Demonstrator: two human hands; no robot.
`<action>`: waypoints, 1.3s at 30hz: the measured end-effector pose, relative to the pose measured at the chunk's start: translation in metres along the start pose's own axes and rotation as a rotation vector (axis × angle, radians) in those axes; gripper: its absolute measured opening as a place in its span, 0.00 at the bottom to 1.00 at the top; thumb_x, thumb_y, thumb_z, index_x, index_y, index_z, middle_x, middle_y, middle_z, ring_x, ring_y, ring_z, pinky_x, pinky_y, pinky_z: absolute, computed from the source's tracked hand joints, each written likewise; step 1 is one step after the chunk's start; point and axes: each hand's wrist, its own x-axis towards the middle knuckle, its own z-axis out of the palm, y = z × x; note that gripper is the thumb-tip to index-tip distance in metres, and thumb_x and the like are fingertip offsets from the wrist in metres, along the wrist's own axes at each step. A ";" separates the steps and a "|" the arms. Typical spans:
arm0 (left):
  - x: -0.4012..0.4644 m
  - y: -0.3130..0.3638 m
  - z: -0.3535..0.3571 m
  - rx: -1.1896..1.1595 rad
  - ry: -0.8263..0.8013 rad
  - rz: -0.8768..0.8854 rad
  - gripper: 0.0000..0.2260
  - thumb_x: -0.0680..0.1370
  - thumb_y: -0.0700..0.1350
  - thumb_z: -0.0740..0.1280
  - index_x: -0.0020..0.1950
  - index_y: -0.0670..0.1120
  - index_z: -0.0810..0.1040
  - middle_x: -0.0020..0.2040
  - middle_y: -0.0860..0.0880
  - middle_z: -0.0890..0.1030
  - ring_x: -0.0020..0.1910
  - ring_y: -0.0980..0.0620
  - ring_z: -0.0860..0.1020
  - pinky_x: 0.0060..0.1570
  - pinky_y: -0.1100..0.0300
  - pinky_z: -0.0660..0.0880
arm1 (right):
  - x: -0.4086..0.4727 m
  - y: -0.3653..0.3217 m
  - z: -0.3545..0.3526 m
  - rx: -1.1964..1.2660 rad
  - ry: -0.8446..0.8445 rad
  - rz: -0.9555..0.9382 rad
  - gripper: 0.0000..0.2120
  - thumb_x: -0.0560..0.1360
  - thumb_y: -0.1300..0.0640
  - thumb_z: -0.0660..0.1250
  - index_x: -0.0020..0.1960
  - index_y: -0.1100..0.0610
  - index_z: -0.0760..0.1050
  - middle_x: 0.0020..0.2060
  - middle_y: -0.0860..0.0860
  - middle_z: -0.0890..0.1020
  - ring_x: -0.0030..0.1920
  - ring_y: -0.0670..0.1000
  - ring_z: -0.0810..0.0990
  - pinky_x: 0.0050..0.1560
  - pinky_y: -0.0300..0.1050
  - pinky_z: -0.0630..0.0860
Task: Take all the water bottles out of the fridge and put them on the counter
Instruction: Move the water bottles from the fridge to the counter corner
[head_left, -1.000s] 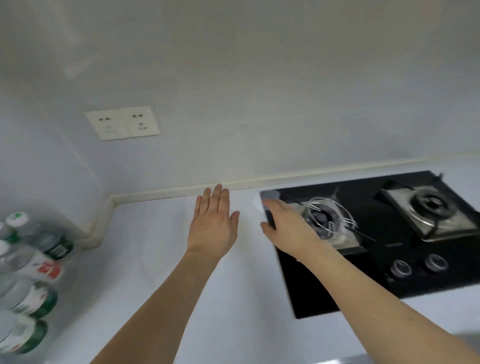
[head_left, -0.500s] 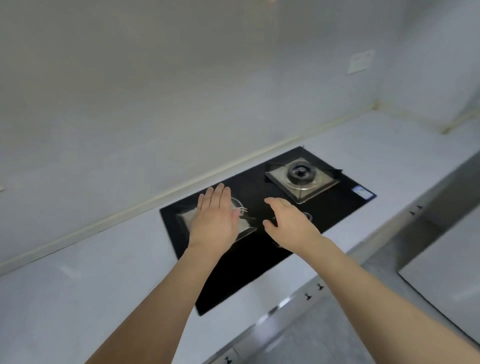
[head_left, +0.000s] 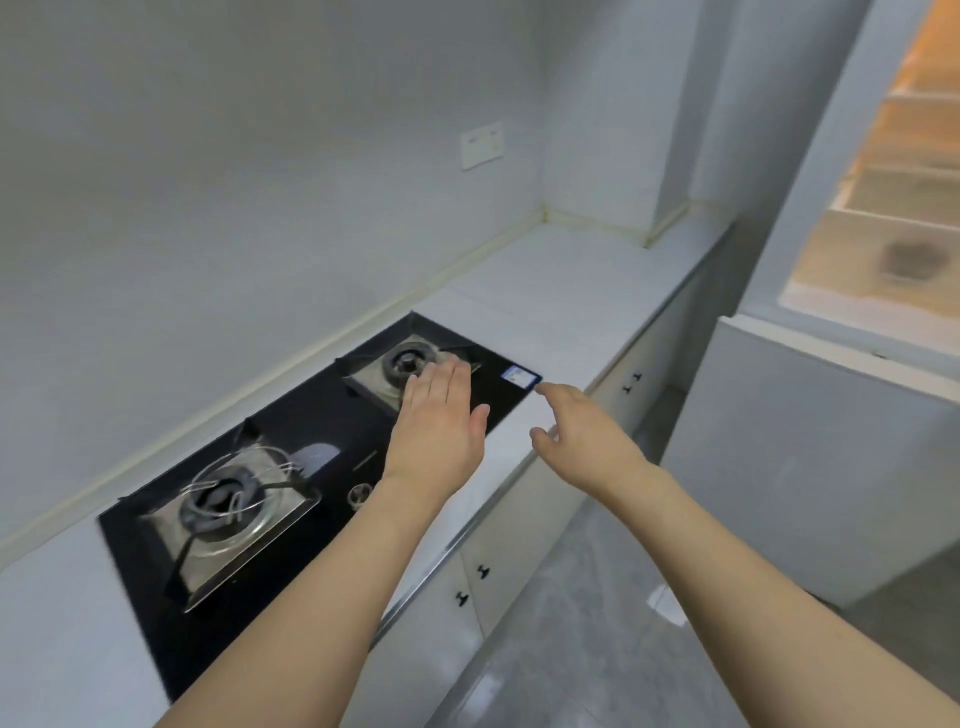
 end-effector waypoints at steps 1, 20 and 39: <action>0.000 0.004 0.000 -0.014 0.008 0.011 0.24 0.82 0.51 0.56 0.75 0.40 0.61 0.75 0.42 0.63 0.75 0.44 0.59 0.74 0.48 0.55 | -0.001 0.002 -0.002 0.003 -0.001 0.005 0.27 0.80 0.55 0.60 0.76 0.56 0.58 0.74 0.52 0.64 0.72 0.52 0.65 0.69 0.44 0.63; 0.185 0.116 0.056 -0.330 -0.061 0.323 0.22 0.82 0.46 0.57 0.75 0.39 0.60 0.75 0.42 0.62 0.74 0.45 0.59 0.74 0.51 0.55 | 0.052 0.141 -0.100 -0.023 0.147 0.420 0.26 0.80 0.54 0.60 0.76 0.57 0.59 0.73 0.54 0.66 0.72 0.53 0.65 0.69 0.44 0.62; 0.283 0.342 0.105 -0.442 -0.225 0.472 0.21 0.82 0.44 0.60 0.74 0.41 0.63 0.72 0.44 0.68 0.70 0.46 0.66 0.66 0.61 0.60 | 0.020 0.339 -0.223 0.090 0.273 0.729 0.26 0.79 0.52 0.60 0.74 0.57 0.63 0.71 0.54 0.68 0.69 0.54 0.68 0.65 0.46 0.67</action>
